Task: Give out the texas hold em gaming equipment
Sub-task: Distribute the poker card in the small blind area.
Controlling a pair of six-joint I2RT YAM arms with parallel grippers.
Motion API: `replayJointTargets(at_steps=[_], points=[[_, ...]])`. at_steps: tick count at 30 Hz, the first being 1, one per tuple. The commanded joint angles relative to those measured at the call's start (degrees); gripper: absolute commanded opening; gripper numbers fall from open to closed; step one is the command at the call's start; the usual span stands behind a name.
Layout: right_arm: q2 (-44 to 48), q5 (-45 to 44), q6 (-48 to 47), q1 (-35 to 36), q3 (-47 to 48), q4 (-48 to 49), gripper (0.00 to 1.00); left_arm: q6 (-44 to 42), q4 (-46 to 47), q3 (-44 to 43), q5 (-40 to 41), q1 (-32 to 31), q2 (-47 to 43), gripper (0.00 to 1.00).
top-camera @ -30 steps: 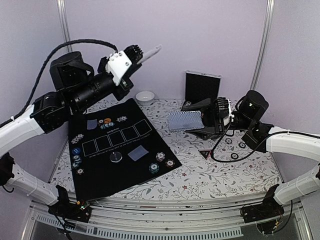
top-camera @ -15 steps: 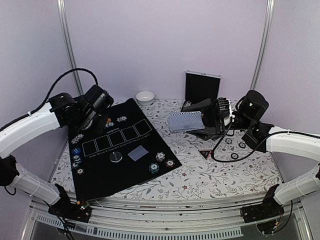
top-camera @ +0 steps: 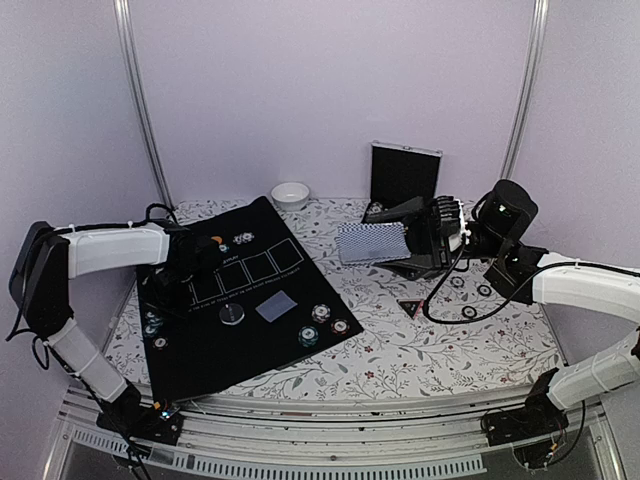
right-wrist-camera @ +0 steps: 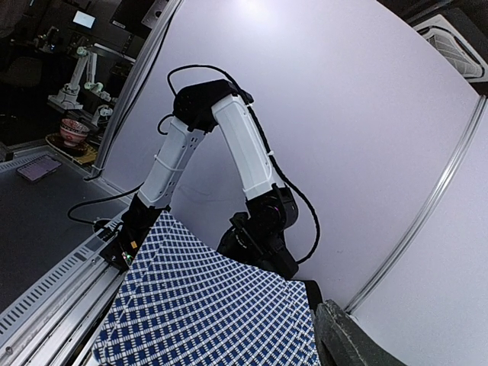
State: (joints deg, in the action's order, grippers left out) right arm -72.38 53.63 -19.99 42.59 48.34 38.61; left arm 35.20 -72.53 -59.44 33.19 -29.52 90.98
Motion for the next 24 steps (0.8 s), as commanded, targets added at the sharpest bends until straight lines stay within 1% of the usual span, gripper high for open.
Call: replayJointTargets(at_steps=[1,7,13,18,19,21,24], points=[[1.19,0.52,-0.14,-0.44,0.81,0.86,0.6,-0.21,2.47,0.11,-0.55,3.77,4.6,0.0],[1.11,0.65,0.01,-0.58,0.71,0.86,0.6,2.43,0.21,-0.73,1.51,3.77,10.18,0.0],[1.37,0.47,-0.02,-0.81,0.6,0.94,0.6,-0.39,2.54,-0.04,-0.93,3.35,10.54,0.0],[1.45,0.54,0.19,-0.82,0.6,0.92,0.6,-2.84,4.48,0.51,-3.56,2.4,13.63,0.0],[1.53,0.44,0.21,-0.82,0.62,0.94,0.6,-3.12,4.58,0.38,-3.83,2.24,14.43,0.02],[1.69,0.44,0.3,-0.9,0.61,0.86,0.6,-3.43,4.68,0.14,-4.19,1.95,14.83,0.1],[1.88,0.44,0.3,-0.93,0.5,0.79,0.6,-3.75,4.41,-0.39,-4.26,1.54,13.67,0.26]])
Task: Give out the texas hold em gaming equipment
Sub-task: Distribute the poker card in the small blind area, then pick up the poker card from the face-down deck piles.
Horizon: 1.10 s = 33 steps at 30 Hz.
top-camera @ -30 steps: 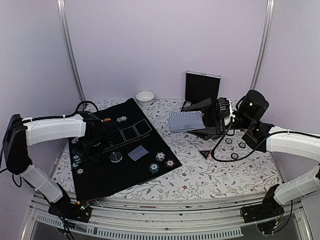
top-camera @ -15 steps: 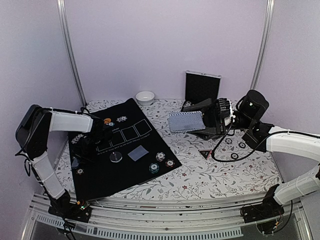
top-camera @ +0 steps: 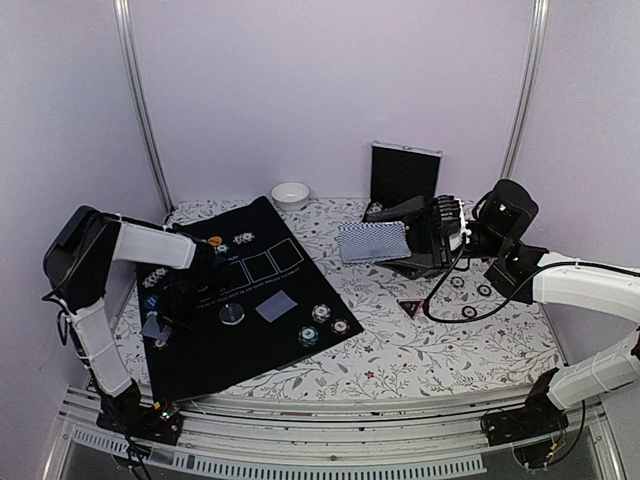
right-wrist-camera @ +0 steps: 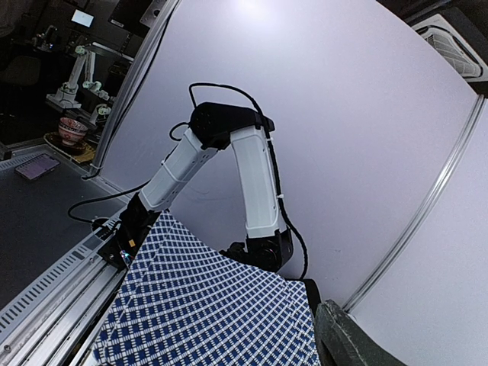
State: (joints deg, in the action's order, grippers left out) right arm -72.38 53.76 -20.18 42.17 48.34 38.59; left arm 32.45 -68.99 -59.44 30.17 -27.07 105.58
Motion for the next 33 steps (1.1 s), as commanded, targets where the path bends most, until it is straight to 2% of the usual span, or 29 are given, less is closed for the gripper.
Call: replayJointTargets(at_steps=[1,4,12,15,18,20,21,25,27,29,33], points=[[1.85,0.32,0.56,-0.47,0.53,0.87,0.6,-1.17,0.69,-0.64,-1.38,-1.0,-1.64,0.3],[1.66,0.35,0.5,-0.46,0.6,0.92,0.6,-2.1,0.03,-2.04,-2.36,-1.67,-3.93,0.38],[1.29,0.3,0.32,-0.57,0.86,0.89,0.6,-7.62,3.62,-11.12,-14.26,-3.44,-14.12,0.39],[1.36,0.3,0.41,-0.53,0.89,0.87,0.6,-9.63,9.55,-15.38,-17.06,-3.55,-20.62,0.41],[1.12,0.32,0.41,-0.6,0.98,0.88,0.6,-14.2,22.45,-15.17,-24.62,-4.59,-29.47,0.5],[0.94,0.48,0.29,-0.57,1.01,0.96,0.6,-19.07,36.03,-10.99,-32.93,-6.32,-36.29,0.64],[0.86,0.45,0.31,-0.53,0.99,0.96,0.6,-21.58,42.55,-8.26,-35.7,-7.93,-39.84,0.67],[0.75,0.61,0.4,-0.64,1.13,1.09,0.6,-38.96,64.67,1.27,-39.6,-16.98,-49.49,0.62],[0.82,0.74,0.41,-0.62,1.29,1.04,0.6,-47.69,67.36,1.44,-41.86,-20.53,-50.06,0.59],[0.84,0.74,0.56,-0.66,1.42,1.05,0.6,-55.22,65.93,-1.33,-45.22,-23.81,-48.04,0.58],[0.97,0.66,0.79,-0.67,1.37,1.2,0.6,-69.7,55.33,-11.73,-50.67,-30.15,-40.03,0.54]])
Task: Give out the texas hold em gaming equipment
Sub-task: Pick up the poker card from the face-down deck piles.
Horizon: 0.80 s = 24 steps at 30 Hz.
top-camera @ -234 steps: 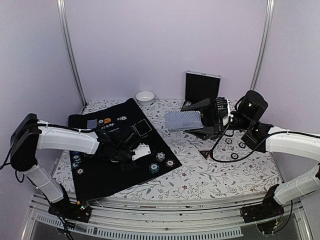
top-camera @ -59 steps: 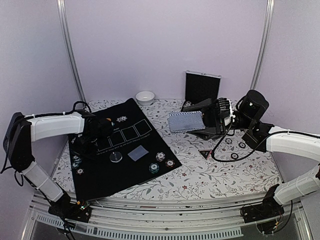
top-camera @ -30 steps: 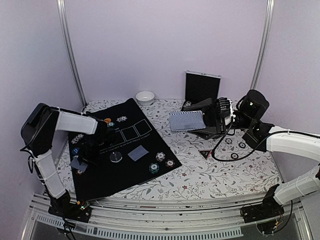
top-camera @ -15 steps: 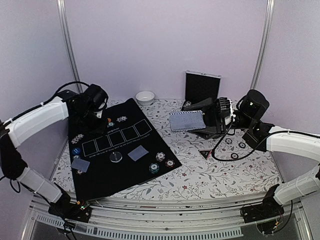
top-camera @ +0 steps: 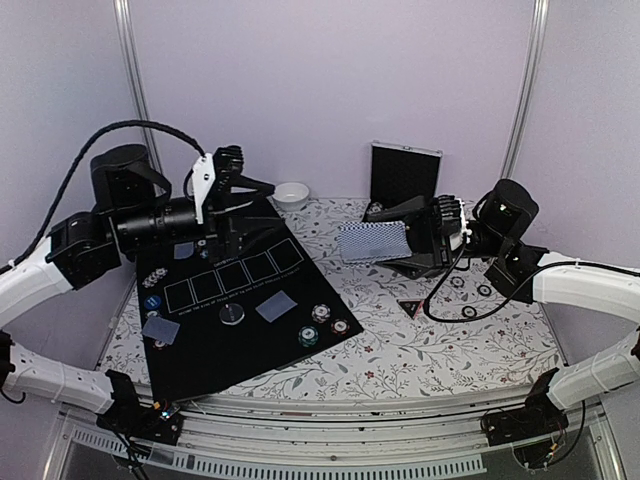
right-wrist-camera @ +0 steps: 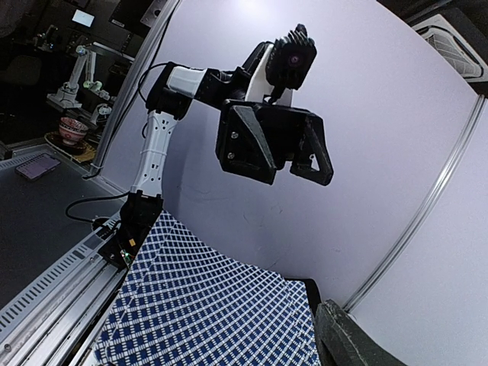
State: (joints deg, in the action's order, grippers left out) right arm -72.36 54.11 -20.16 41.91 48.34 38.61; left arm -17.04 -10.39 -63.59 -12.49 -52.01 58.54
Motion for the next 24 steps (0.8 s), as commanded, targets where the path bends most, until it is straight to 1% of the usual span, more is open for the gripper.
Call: replayJointTargets(at_steps=[1,2,4,6,10,13,16,19,24], points=[[1.01,0.22,0.82,-0.29,1.36,1.2,0.6,-23.3,-6.69,-10.39,-9.12,-6.71,9.31,0.54],[1.12,0.18,0.83,-0.41,1.32,1.25,0.6,-26.04,-9.95,-12.97,-9.47,-8.07,11.38,0.54],[1.24,-0.04,0.96,-0.34,1.15,1.42,0.6,-28.78,-14.54,-17.18,-9.6,-9.8,14.41,0.64],[1.42,0.04,1.08,-0.37,1.09,1.7,0.6,-30.53,-17.73,-19.66,-10.86,-10.01,15.71,0.71],[1.52,0.12,0.96,-0.37,1.15,1.78,0.6,-31.11,-17.8,-19.5,-13.61,-9.97,14.94,0.88],[1.36,0.26,1.08,-0.38,1.3,1.9,0.6,-31.36,-21.29,-22.03,-16.79,-10.07,16.68,0.96],[1.18,0.36,1.25,-0.38,1.27,2.15,0.6,-31.9,-24.62,-25.13,-16.59,-10.35,19.59,0.98],[1.1,0.32,1.51,-0.41,1.28,2.26,0.6,-33.41,-25.88,-26.66,-15.07,-11.17,21.83,0.98],[0.9,0.32,1.56,-0.38,1.55,2.35,0.6,-35.35,-26.73,-28.41,-13.46,-11.89,24.89,0.92]])
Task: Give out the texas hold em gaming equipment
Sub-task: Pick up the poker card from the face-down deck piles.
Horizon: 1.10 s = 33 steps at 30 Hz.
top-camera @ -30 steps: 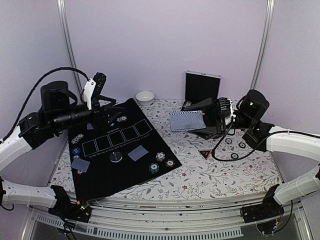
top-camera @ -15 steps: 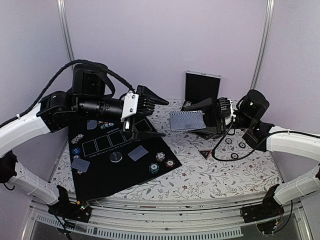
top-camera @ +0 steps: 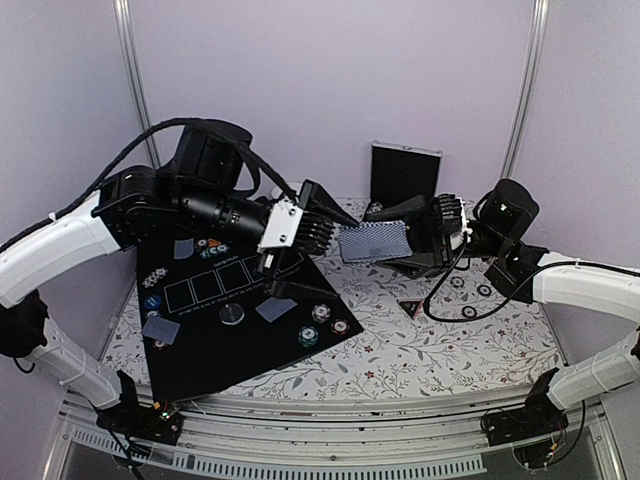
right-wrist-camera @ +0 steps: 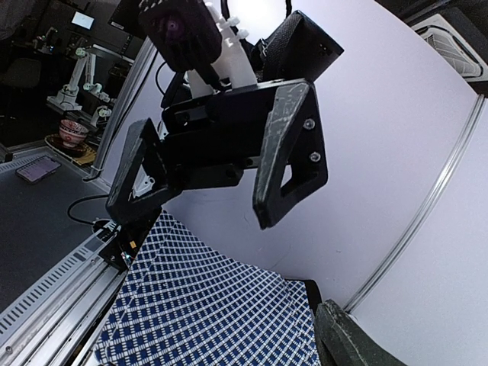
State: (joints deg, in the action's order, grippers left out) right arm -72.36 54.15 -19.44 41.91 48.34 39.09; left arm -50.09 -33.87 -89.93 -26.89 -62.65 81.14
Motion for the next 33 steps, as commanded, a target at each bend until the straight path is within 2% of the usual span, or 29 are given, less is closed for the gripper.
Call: replayJointTargets(at_steps=[1,10,16,24,33], points=[[0.9,0.28,0.88,-0.36,1.58,1.87,0.6,-2.6,-4.09,-2.65,1.49,-1.38,2.95,0.91],[0.82,0.01,0.89,-0.34,1.52,1.94,0.6,-2.69,-5.4,-2.98,4.74,-1.72,3.63,0.83],[0.64,0.03,0.79,-0.39,1.72,2.17,0.6,-1.96,-3.53,-1.79,6.86,-2.1,2.48,0.74],[1.02,-0.16,0.77,-0.33,1.76,2.22,0.6,-2.15,0.36,0.33,8.88,-2.31,-0.49,0.68],[0.9,0.01,0.72,-0.36,1.77,2.22,0.6,-2.08,-0.24,0.64,11.13,-2.43,-0.93,0.47]])
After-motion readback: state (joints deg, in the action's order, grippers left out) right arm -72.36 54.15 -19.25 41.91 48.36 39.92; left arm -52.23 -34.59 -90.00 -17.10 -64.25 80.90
